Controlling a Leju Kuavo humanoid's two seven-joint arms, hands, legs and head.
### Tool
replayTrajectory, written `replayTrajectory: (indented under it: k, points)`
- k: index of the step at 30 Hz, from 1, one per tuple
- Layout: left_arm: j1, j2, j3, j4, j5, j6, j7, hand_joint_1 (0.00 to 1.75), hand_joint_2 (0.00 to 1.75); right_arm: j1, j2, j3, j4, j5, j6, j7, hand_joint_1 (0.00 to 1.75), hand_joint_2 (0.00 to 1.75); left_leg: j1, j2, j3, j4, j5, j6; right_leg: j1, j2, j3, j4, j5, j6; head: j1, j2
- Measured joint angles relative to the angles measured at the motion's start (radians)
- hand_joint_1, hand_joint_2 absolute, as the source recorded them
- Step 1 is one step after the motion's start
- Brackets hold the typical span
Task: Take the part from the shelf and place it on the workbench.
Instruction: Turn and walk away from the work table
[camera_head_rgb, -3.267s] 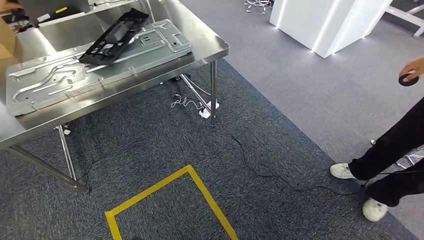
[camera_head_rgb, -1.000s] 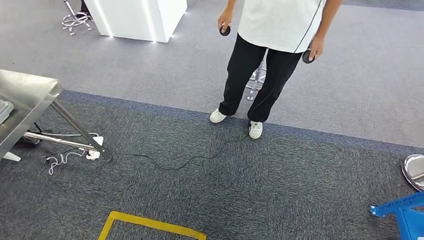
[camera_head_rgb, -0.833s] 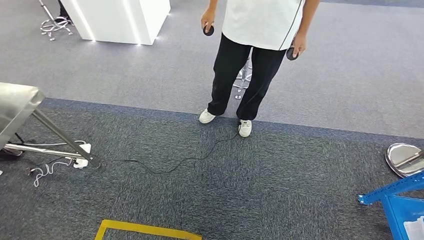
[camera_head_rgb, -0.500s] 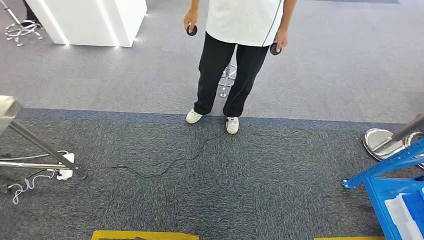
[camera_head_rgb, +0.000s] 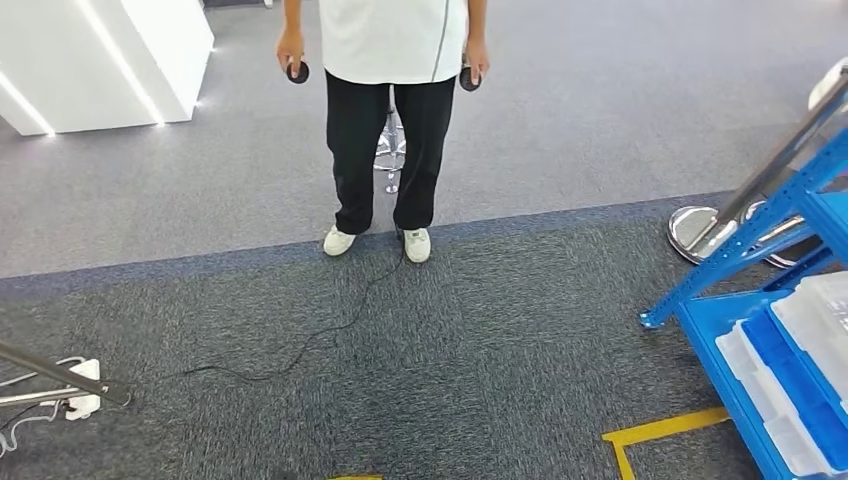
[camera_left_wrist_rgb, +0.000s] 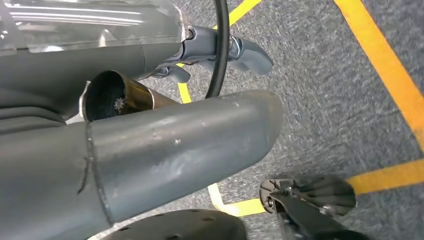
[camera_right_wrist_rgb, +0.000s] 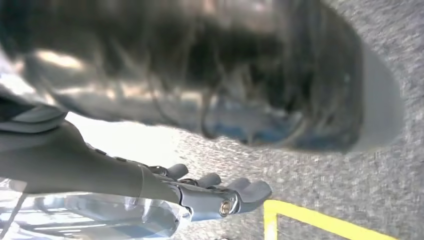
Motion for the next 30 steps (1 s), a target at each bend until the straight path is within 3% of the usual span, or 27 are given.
replayTrajectory:
  k: [2,3,5,7,9,11,13,15,17,18,19,22,24,26,28,30]
  points:
    - [0.005,0.000,0.000,0.000,0.000,0.000,0.001,0.00,0.00,0.000,0.000,-0.002,0.000,0.002,0.000,0.000,0.00,0.00,0.001,-0.011,-0.057,0.111,-0.034,-0.003,0.002,0.028,0.000,0.002,0.000,-0.002,0.000,0.000]
    - [0.007,0.000,0.000,0.000,0.000,0.001,0.002,0.00,0.00,0.000,0.000,-0.003,0.000,0.003,0.000,0.000,0.00,0.00,0.002,-0.012,-0.065,0.117,-0.020,-0.003,0.002,0.043,0.000,0.004,-0.001,-0.001,0.000,0.000]
    - [0.008,0.000,0.000,0.000,-0.001,0.001,0.005,0.00,0.00,0.000,0.000,-0.006,0.000,0.004,0.002,0.000,0.00,0.00,0.004,-0.025,-0.029,0.018,0.056,0.000,0.002,0.073,0.001,0.010,-0.004,0.001,0.000,0.000]
    - [0.008,0.001,0.001,0.000,-0.003,0.001,0.007,0.00,0.00,-0.001,0.001,-0.007,0.000,0.005,0.003,-0.001,0.00,0.00,0.005,-0.068,0.020,-0.106,0.111,0.006,0.003,0.098,-0.003,0.020,-0.008,0.008,0.000,0.000]
    - [0.007,0.002,0.004,0.000,-0.003,0.001,0.008,0.00,0.00,-0.001,0.002,-0.008,0.000,0.006,0.003,-0.003,0.00,0.00,0.003,-0.088,0.036,-0.150,0.117,0.012,0.000,0.118,-0.012,0.025,-0.009,0.020,0.000,0.000]
    - [0.004,0.002,0.006,0.000,-0.003,0.001,0.008,0.00,0.00,0.003,0.002,-0.008,0.000,0.006,0.003,-0.006,0.00,0.00,0.002,-0.069,0.040,-0.158,0.124,0.023,-0.004,0.128,-0.016,0.024,-0.007,0.033,0.000,0.000]
    - [0.003,0.002,0.008,0.000,-0.003,0.001,0.007,0.00,0.00,0.005,0.002,-0.009,0.000,0.007,0.003,-0.007,0.00,0.00,0.005,-0.045,0.045,-0.171,0.132,0.038,-0.002,0.087,-0.036,0.061,-0.033,0.041,0.002,0.000]
    - [0.005,0.002,0.009,0.000,-0.003,0.001,0.005,0.00,0.00,0.002,0.002,-0.009,0.000,0.008,0.004,-0.007,0.00,0.00,0.004,-0.018,0.046,-0.178,0.135,0.047,-0.002,0.030,-0.090,0.172,-0.094,0.046,0.004,0.000]
    - [0.007,0.002,0.010,0.000,-0.003,0.001,0.001,0.00,0.00,0.000,0.003,-0.009,0.000,0.009,0.004,-0.007,0.00,0.00,0.001,0.010,0.045,-0.177,0.132,0.049,-0.006,0.013,-0.147,0.286,-0.136,0.053,0.005,0.000]
    - [0.007,0.002,0.011,0.000,-0.003,0.000,-0.002,0.00,0.00,0.000,0.003,-0.009,0.000,0.009,0.004,-0.007,0.00,0.00,0.001,0.024,0.046,-0.177,0.131,0.048,-0.009,0.009,-0.154,0.300,-0.131,0.056,0.005,0.000]
    - [0.006,0.002,0.012,0.000,-0.003,-0.001,-0.004,0.00,0.00,0.001,0.003,-0.009,0.000,0.010,0.004,-0.006,0.00,0.00,0.001,0.037,0.048,-0.177,0.129,0.046,-0.011,0.004,-0.139,0.273,-0.109,0.058,0.005,0.000]
    - [0.005,0.000,0.013,0.000,-0.005,-0.003,-0.003,0.00,0.00,0.001,0.002,-0.009,0.000,0.010,0.003,-0.006,0.00,0.00,-0.001,0.068,0.057,-0.176,0.119,0.034,-0.010,-0.046,-0.031,0.071,-0.024,0.052,0.004,0.000]
    - [0.003,-0.001,0.013,0.000,-0.006,-0.004,0.001,0.00,0.00,-0.001,0.002,-0.010,0.000,0.010,0.002,-0.007,0.00,0.00,-0.005,0.085,0.063,-0.174,0.112,0.022,-0.003,-0.060,-0.006,0.018,-0.015,0.040,0.003,0.000]
    - [-0.001,-0.003,0.013,0.000,-0.006,-0.004,0.003,0.00,0.00,0.001,0.002,-0.013,0.000,0.010,0.002,-0.008,0.00,0.00,-0.004,0.097,0.070,-0.172,0.106,0.009,-0.002,-0.039,-0.006,0.018,-0.014,0.028,0.003,0.000]
    - [-0.004,-0.004,0.013,0.000,-0.006,-0.004,0.004,0.00,0.00,0.001,0.002,-0.017,0.000,0.010,0.002,-0.008,0.00,0.00,0.001,0.062,0.062,-0.141,0.081,-0.002,-0.005,-0.020,-0.003,0.011,-0.009,0.014,0.002,0.000]
    - [-0.003,-0.004,0.013,0.000,-0.006,-0.004,0.006,0.00,0.00,-0.002,0.003,-0.020,0.000,0.010,0.001,-0.009,0.00,0.00,0.004,0.008,0.014,-0.034,0.020,-0.008,-0.007,-0.001,-0.001,0.008,-0.006,0.004,0.001,0.000]
